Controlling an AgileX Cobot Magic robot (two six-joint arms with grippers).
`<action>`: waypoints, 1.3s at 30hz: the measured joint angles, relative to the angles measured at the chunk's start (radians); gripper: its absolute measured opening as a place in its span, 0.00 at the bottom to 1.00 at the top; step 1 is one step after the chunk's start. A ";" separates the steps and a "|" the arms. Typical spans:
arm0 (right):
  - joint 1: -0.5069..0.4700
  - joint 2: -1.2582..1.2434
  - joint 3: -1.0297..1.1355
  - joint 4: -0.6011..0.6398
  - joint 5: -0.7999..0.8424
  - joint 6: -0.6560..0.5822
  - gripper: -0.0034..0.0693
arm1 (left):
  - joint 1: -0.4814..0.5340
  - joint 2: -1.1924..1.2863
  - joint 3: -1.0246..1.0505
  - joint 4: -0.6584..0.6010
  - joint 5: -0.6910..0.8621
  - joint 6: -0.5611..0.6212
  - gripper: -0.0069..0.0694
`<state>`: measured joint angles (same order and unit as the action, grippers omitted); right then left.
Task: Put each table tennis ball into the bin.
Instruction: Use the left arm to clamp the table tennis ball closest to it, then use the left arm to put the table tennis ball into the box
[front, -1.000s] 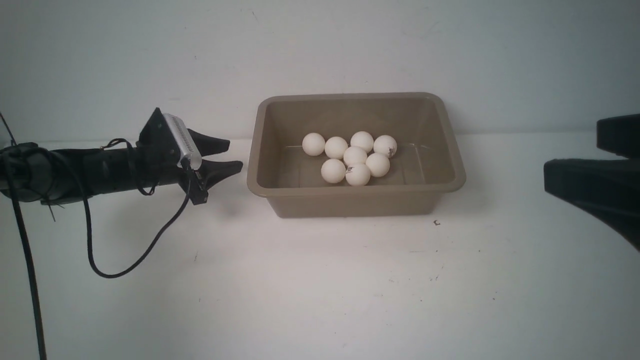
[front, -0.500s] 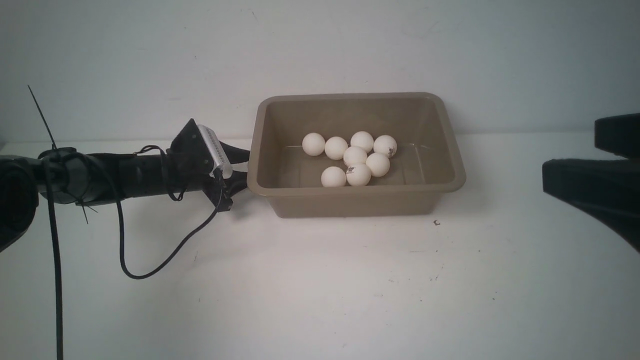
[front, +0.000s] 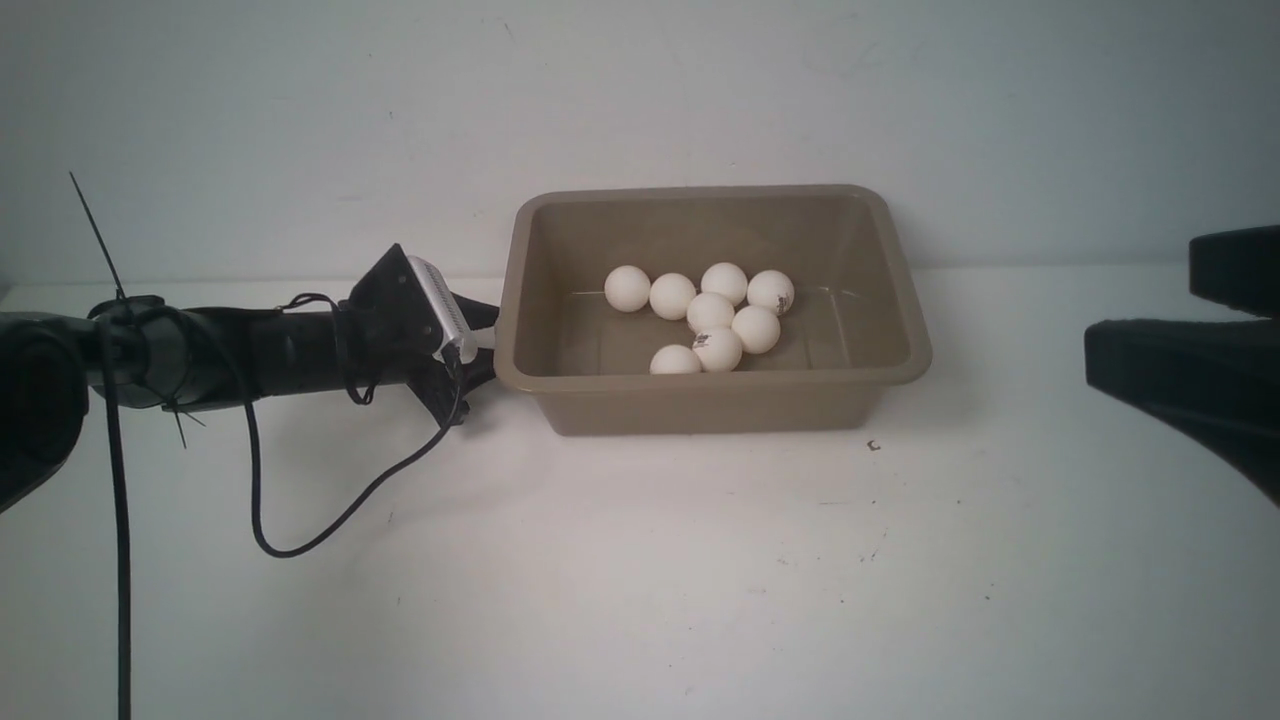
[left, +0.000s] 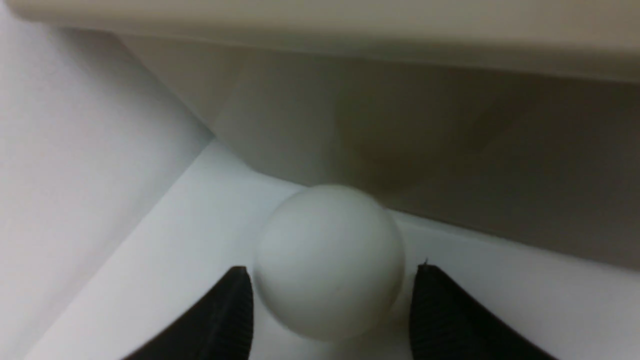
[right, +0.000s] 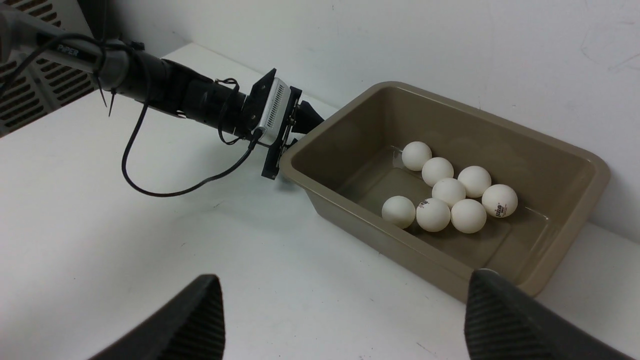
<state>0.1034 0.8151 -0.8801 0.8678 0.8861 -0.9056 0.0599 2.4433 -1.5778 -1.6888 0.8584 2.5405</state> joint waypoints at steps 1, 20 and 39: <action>0.000 0.000 0.000 0.000 0.000 0.000 0.85 | -0.004 0.000 0.000 0.000 -0.002 0.004 0.59; 0.000 0.000 0.000 0.004 0.000 -0.003 0.85 | -0.001 -0.004 -0.004 -0.028 -0.080 -0.003 0.51; 0.000 0.000 0.000 0.008 -0.034 -0.011 0.85 | 0.085 -0.099 -0.003 0.001 0.290 -0.237 0.51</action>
<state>0.1034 0.8151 -0.8801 0.8760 0.8518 -0.9164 0.1446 2.3444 -1.5810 -1.6875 1.1486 2.3039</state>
